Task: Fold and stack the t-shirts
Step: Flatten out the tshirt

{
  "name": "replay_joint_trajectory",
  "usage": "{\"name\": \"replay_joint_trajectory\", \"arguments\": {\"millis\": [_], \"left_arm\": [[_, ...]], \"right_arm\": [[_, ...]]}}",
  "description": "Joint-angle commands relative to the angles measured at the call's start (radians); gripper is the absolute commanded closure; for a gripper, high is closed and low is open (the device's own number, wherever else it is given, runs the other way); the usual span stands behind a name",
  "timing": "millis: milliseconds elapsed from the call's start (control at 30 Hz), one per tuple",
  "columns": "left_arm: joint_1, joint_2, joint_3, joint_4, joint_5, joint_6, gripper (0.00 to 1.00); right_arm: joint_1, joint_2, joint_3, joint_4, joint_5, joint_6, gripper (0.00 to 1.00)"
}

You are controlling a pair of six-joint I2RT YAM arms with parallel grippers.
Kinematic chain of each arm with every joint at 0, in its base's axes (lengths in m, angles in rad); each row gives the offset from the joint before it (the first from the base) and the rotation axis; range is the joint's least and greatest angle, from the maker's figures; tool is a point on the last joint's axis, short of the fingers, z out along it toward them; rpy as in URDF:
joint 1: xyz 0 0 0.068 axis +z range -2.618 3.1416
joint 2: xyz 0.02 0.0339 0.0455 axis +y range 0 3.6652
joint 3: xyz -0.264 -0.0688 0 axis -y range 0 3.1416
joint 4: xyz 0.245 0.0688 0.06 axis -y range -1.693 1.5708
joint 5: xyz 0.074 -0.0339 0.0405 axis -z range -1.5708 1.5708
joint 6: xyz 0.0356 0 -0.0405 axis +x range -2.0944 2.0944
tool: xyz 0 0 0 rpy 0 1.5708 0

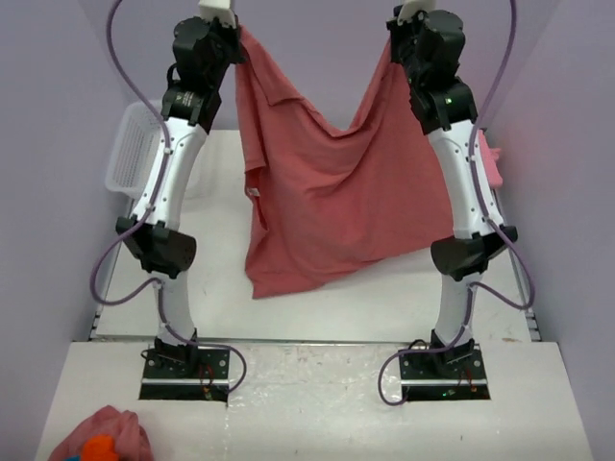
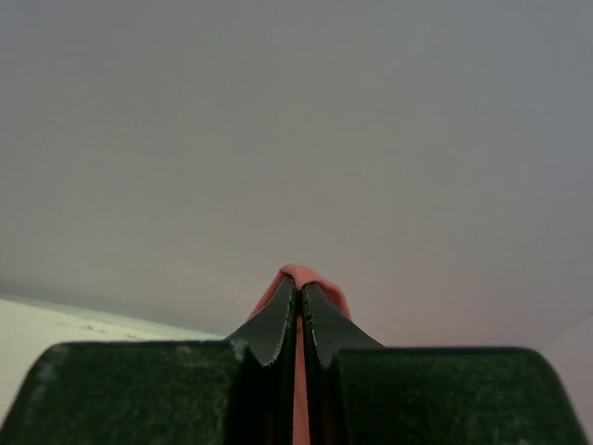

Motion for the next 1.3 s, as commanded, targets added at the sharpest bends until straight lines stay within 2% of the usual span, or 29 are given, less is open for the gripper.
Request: {"name": "replay_joint_trajectory", "arguments": {"millis": [0,100,200,467,567,600,667,700,767,800,867,900,933,1000,1133,1267], "left_arm": [[0.103,0.024,0.101,0.133,0.052,-0.040,1.00],[0.104,0.028,0.113,0.139,0.073,-0.035,1.00],[0.104,-0.032,0.076,0.142,0.075,-0.047,1.00],[0.084,-0.274,0.030,0.070,0.110,-0.066,1.00],[0.081,-0.373,-0.077,0.045,0.115,-0.072,1.00],[0.081,-0.397,-0.110,0.032,0.115,-0.086,1.00],[0.080,-0.477,-0.261,0.013,0.115,-0.102,1.00],[0.072,-0.539,-0.411,0.013,0.101,-0.121,1.00],[0.061,-0.600,-0.569,0.002,0.086,-0.145,1.00],[0.051,-0.664,-0.740,-0.001,0.016,-0.182,1.00],[0.017,-0.710,-0.892,-0.015,-0.006,-0.217,1.00],[-0.008,-0.728,-1.016,-0.021,-0.050,-0.248,1.00],[-0.064,-0.754,-1.071,-0.044,-0.077,-0.268,1.00],[-0.130,-0.794,-1.220,-0.064,-0.104,-0.346,1.00],[-0.149,-0.873,-1.382,-0.215,-0.151,-0.587,1.00],[-0.202,-0.956,-1.444,-0.292,-0.126,-0.655,1.00]], "right_arm": [[-0.068,0.014,0.052,0.098,-0.104,0.073,1.00],[-0.076,-0.007,0.034,0.113,-0.121,0.065,1.00],[-0.079,-0.037,0.039,0.112,-0.124,0.058,1.00],[-0.079,-0.188,-0.043,-0.011,-0.122,0.111,1.00],[-0.078,-0.241,-0.152,-0.092,-0.122,0.168,1.00],[-0.078,-0.260,-0.243,-0.107,-0.122,0.185,1.00],[-0.079,-0.324,-0.359,-0.132,-0.150,0.251,1.00],[-0.078,-0.358,-0.452,-0.166,-0.177,0.304,1.00],[-0.076,-0.395,-0.558,-0.190,-0.213,0.360,1.00],[-0.073,-0.410,-0.660,-0.222,-0.228,0.419,1.00],[-0.067,-0.455,-0.779,-0.241,-0.294,0.490,1.00],[-0.067,-0.468,-0.901,-0.250,-0.325,0.552,1.00],[-0.050,-0.482,-0.968,-0.249,-0.340,0.577,1.00],[0.014,-0.545,-1.134,-0.236,-0.287,0.617,1.00],[0.092,-0.617,-1.282,-0.284,-0.211,0.680,1.00],[0.102,-0.686,-1.412,-0.293,-0.173,0.753,1.00]]}}
